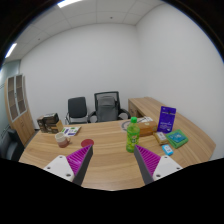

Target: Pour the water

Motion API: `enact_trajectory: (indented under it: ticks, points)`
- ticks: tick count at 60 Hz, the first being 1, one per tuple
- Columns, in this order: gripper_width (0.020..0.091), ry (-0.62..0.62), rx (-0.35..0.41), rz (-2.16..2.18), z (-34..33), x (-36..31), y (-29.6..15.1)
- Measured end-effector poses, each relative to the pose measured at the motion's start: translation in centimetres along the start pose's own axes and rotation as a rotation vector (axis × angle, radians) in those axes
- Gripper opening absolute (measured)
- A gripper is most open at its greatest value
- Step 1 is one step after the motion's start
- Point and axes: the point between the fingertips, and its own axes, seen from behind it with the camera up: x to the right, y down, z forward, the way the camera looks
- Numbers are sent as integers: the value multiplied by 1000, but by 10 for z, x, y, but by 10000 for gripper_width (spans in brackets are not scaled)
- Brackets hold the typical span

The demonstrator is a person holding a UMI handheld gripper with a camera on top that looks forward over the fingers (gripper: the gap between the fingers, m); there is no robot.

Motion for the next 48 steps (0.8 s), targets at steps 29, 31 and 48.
enact_trajectory:
  ticks: [29,31,48]
  points:
    - [857,-41,103,-138,240,105,37]
    - [857,-52,122,-156,248,103,35]
    - [559,-76,194,-120,290,99,26]
